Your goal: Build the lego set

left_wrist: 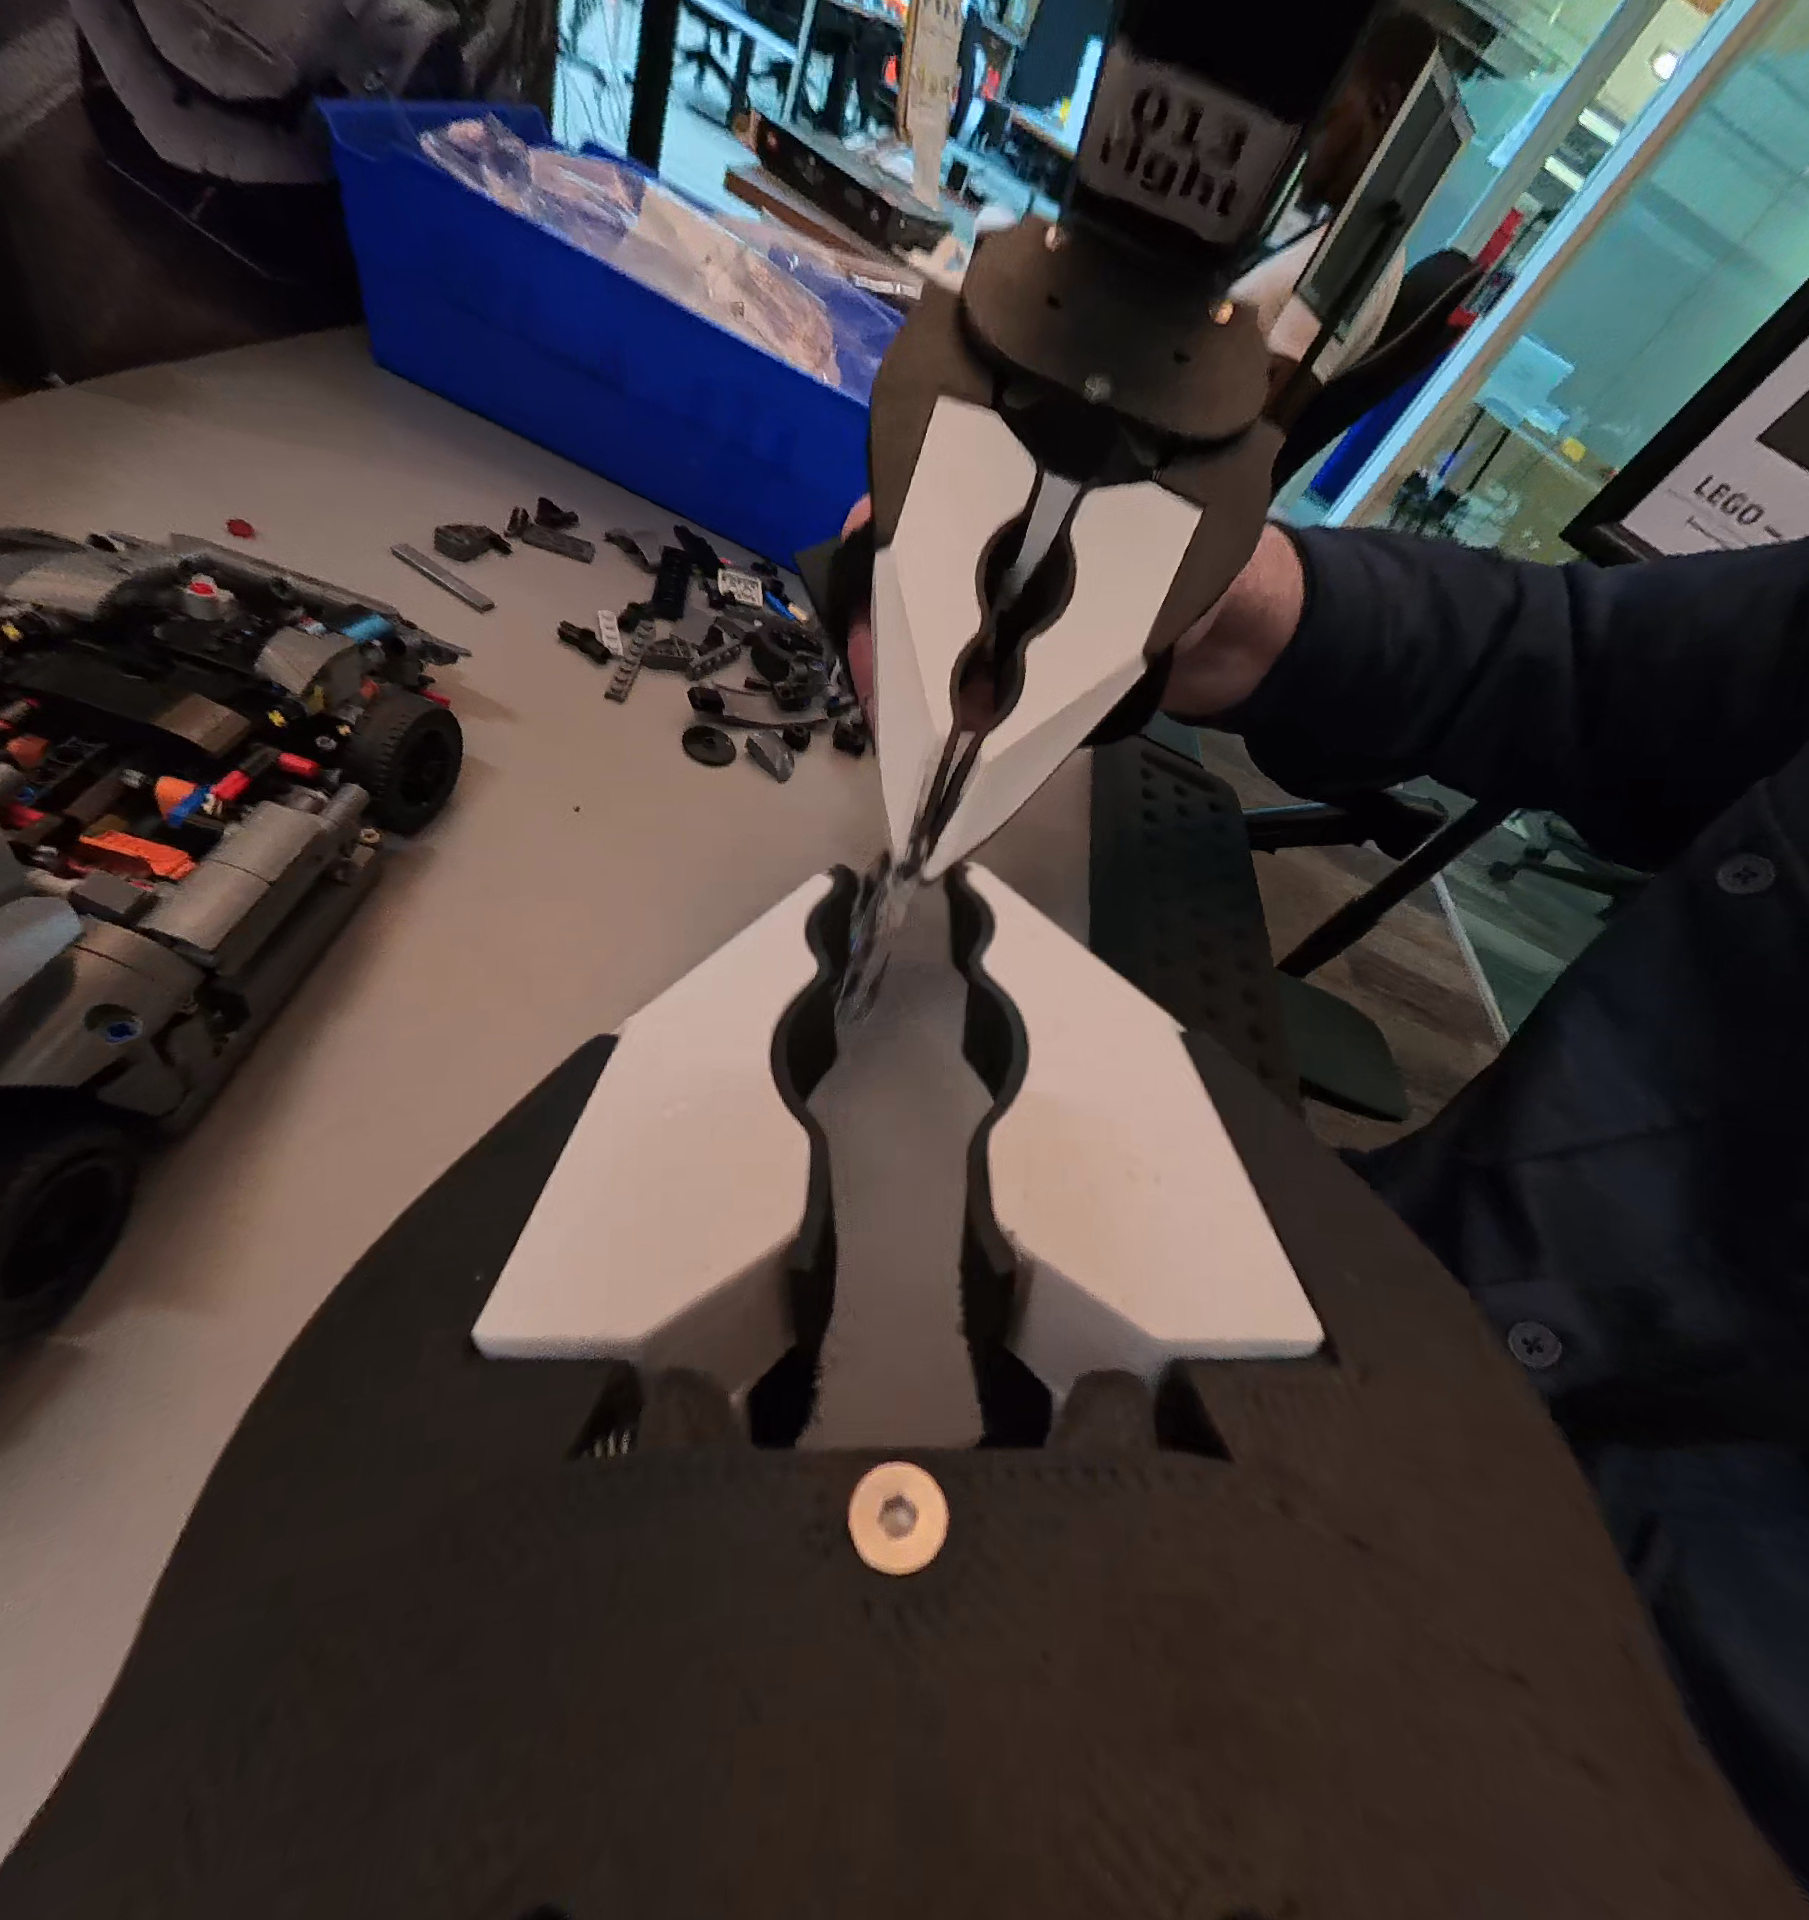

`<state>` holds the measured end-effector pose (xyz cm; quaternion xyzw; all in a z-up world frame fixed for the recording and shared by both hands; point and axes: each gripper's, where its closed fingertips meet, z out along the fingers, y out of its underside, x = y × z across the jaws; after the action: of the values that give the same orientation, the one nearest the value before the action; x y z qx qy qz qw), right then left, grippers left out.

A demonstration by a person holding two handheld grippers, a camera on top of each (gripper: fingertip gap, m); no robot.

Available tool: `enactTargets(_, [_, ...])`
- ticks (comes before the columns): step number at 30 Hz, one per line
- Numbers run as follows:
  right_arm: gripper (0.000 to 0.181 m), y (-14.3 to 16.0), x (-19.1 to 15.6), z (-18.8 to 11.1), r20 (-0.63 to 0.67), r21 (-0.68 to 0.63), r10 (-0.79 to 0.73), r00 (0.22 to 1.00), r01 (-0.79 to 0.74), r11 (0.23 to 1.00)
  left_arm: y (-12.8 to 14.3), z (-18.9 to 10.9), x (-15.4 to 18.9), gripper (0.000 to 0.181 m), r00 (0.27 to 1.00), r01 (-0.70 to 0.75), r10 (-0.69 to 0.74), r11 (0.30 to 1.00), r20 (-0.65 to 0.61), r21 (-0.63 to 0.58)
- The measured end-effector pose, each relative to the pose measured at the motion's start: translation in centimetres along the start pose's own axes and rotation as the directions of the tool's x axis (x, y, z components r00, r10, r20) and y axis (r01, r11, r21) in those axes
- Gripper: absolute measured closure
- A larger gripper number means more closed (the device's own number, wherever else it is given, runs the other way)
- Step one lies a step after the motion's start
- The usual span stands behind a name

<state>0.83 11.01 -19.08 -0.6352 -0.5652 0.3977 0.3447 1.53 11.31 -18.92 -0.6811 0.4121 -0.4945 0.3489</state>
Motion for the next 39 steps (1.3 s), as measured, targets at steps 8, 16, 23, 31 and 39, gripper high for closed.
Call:
enactTargets(8, [0.181, 0.1, -0.4, 0.4, 0.011, -0.006, 0.0, 1.0, 0.0, 1.0, 0.1, 0.2, 0.4, 0.178, 1.0, -0.02, 0.02, 1.0, -0.007, -0.019])
enactTargets(16, [0.181, 0.4, 0.4, 0.9, -0.044, 0.004, 0.03, 0.999, -0.03, 1.0, 0.4, -0.1, -0.4, 0.181, 1.0, 0.007, -0.006, 1.0, 0.028, -0.028])
enactTargets(23, [0.181, 1.0, 1.7, 1.8, -0.288, -0.132, -0.226, 0.931, 0.195, 0.972, 0.9, -0.3, -1.8, 0.181, 0.991, 0.114, -0.112, 0.993, 0.071, -0.024])
enactTargets(31, [0.181, 1.5, 2.2, 2.6, -0.342, -0.192, -0.344, 0.874, 0.293, 0.937, 2.5, 0.0, -4.3, 0.181, 0.97, 0.121, -0.098, 0.988, 0.224, -0.092])
enactTargets(39, [0.181, 2.1, 1.8, 2.2, -0.264, -0.207, -0.344, 0.901, 0.296, 0.933, 4.5, -1.6, -8.4, 0.181, 0.928, 0.209, -0.167, 0.973, 0.332, -0.095])
